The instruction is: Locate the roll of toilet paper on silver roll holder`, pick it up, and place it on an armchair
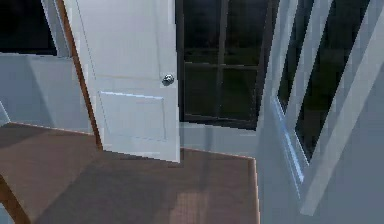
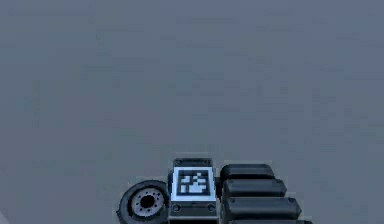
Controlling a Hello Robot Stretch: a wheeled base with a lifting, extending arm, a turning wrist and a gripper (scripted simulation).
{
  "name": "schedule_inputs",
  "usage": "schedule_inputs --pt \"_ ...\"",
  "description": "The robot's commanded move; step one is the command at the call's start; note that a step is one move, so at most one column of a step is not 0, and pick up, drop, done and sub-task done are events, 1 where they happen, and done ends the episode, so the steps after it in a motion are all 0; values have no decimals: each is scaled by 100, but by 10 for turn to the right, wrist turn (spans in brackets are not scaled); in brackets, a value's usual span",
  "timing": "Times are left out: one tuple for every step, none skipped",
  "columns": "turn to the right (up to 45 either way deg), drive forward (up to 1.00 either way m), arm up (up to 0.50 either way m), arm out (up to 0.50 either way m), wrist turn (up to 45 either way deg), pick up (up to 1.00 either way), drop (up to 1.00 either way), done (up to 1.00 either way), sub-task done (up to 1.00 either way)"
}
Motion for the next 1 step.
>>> schedule_inputs --pt "-120 0 0 0 0 0 0 0 0"
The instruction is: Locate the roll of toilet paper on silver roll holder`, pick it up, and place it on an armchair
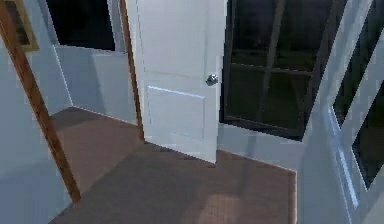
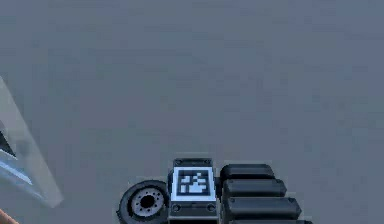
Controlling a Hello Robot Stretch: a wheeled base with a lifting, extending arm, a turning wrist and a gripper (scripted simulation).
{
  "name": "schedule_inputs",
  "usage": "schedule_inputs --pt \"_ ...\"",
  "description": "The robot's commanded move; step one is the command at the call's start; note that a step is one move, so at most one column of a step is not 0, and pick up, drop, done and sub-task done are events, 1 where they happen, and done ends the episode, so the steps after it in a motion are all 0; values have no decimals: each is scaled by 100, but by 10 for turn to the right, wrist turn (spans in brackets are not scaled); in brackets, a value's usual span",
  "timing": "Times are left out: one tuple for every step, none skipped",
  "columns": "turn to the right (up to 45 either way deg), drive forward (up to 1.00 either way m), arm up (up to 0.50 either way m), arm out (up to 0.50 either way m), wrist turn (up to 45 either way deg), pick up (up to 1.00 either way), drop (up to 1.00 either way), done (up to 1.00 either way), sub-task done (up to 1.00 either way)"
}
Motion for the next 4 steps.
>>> schedule_inputs --pt "0 25 0 0 0 0 0 0 0" --pt "-270 0 0 0 0 0 0 0 0" --pt "0 100 0 0 0 0 0 0 0" --pt "0 35 0 0 0 0 0 0 0"
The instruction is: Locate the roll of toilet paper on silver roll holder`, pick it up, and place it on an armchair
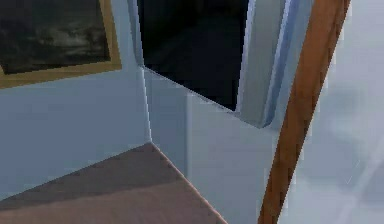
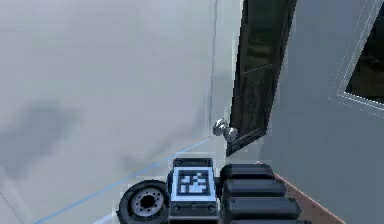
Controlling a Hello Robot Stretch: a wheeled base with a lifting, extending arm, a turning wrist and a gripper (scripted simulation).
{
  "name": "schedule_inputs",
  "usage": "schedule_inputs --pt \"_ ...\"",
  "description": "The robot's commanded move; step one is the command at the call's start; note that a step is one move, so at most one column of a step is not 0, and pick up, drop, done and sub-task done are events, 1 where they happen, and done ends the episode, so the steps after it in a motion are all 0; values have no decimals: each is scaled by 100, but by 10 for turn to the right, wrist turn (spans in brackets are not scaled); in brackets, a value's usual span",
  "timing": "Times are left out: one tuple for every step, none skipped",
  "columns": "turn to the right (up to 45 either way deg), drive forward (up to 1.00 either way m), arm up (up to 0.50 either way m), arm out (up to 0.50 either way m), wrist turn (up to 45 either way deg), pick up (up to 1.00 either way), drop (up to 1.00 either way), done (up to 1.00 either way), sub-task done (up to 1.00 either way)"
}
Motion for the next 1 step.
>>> schedule_inputs --pt "-330 0 0 0 0 0 0 0 0"
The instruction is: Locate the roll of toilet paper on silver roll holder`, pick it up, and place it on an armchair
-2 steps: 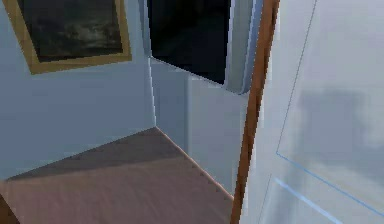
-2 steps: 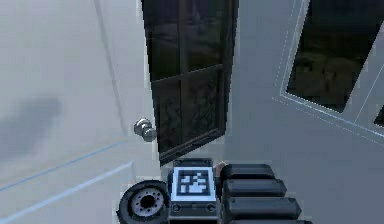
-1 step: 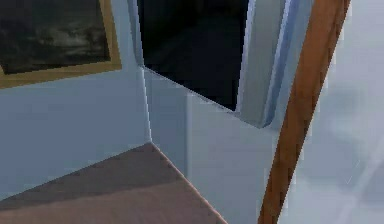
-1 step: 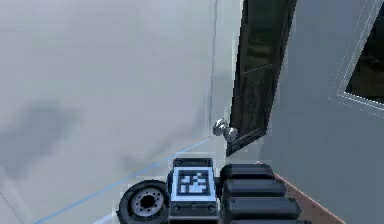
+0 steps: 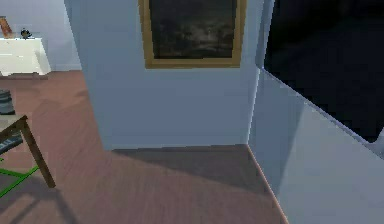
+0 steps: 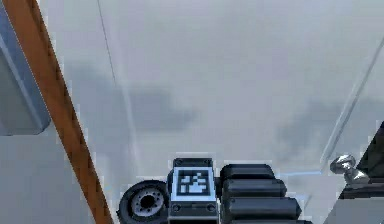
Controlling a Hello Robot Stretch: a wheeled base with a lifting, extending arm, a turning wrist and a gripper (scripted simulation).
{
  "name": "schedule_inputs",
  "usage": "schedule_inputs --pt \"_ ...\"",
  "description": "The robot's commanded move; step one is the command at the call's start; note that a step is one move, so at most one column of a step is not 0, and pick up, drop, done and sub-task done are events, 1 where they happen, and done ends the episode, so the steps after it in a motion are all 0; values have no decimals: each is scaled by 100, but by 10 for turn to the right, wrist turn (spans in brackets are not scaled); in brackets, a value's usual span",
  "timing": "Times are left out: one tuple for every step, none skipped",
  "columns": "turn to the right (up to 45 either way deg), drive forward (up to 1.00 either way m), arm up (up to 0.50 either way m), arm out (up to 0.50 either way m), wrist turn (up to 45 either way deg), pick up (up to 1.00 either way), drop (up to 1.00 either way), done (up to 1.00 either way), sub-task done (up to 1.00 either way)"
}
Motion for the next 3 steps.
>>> schedule_inputs --pt "0 5 0 0 0 0 0 0 0" --pt "-30 0 0 0 0 0 0 0 0" --pt "0 35 0 0 0 0 0 0 0"
